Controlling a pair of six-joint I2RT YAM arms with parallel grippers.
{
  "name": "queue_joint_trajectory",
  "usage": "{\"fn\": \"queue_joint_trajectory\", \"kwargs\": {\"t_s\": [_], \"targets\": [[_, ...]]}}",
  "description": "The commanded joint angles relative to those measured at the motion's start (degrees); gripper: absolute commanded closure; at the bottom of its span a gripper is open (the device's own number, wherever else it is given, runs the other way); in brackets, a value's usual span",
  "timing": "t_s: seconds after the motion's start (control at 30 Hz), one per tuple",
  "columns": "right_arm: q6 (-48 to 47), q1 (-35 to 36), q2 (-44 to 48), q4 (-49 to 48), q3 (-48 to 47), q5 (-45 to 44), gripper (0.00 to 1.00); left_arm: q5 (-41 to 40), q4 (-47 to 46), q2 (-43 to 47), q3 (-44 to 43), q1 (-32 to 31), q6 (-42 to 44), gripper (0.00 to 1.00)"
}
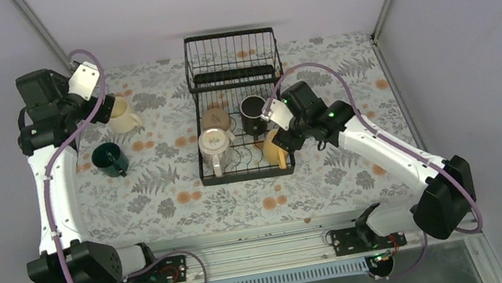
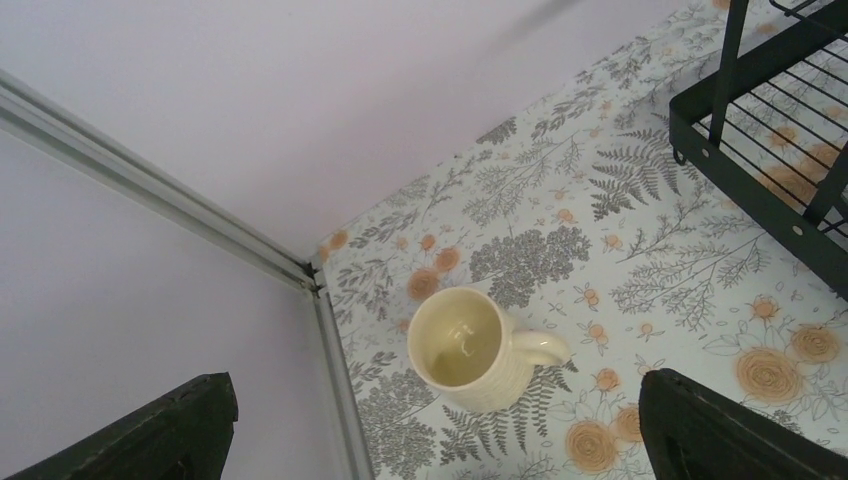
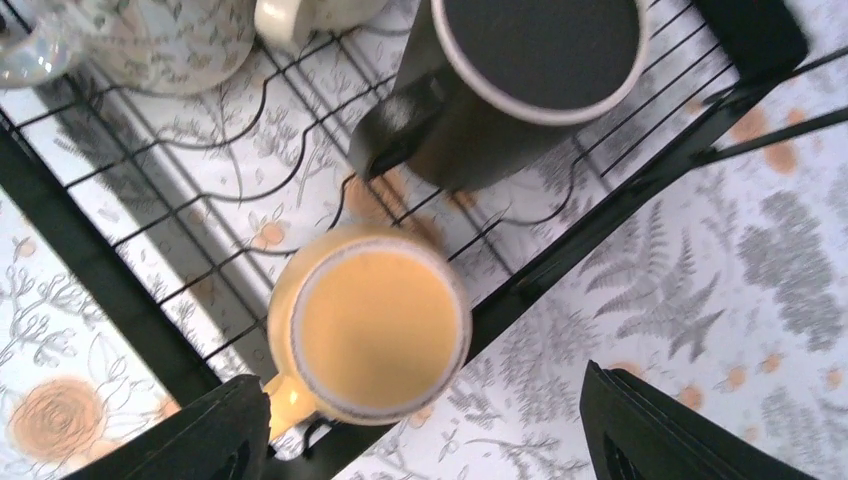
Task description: Unload the cups from the dish rack
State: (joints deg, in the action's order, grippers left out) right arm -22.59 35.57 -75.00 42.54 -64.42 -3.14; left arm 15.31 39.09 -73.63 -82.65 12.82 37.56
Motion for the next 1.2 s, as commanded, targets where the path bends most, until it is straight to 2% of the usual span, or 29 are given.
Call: {"fn": "queue_joint_trajectory", "kwargs": {"t_s": [0.0,0.37,0.57,0.67,0.9,1.17], "targets": [[2.6,-1.3,-0.5,4.1,2.7,5.3,0.20,0.2,-1.2,0.6,1.1,-0.5,-2.7,0.00],[3.4,-2.4,0.3,5.8,6.7,13.6,0.19,-2.1,-0.9,1.6,1.0,-1.0,-2.9,0.00],[4.7,-3.0,-3.4,1.9,7.0,8.0,0.23,-0.6,-0.8,2.7,1.1,-1.0,-3.7,0.00],[4.9,-4.0,-5.3,1.3,5.6,9.3,0.24,-0.6,-0.6,3.2,1.5,-1.0,-3.2,0.00],[5.1,-4.0,-10.0,0.3,2.3,9.5,0.38,0.4,-0.5,3.9,2.6,-1.0,-3.2,0.00],[4.2,-4.0,-9.9,-1.1,2.0,4.9,0.45,1.7,-0.6,4.3,3.2,-1.0,-4.0,0.00]]}}
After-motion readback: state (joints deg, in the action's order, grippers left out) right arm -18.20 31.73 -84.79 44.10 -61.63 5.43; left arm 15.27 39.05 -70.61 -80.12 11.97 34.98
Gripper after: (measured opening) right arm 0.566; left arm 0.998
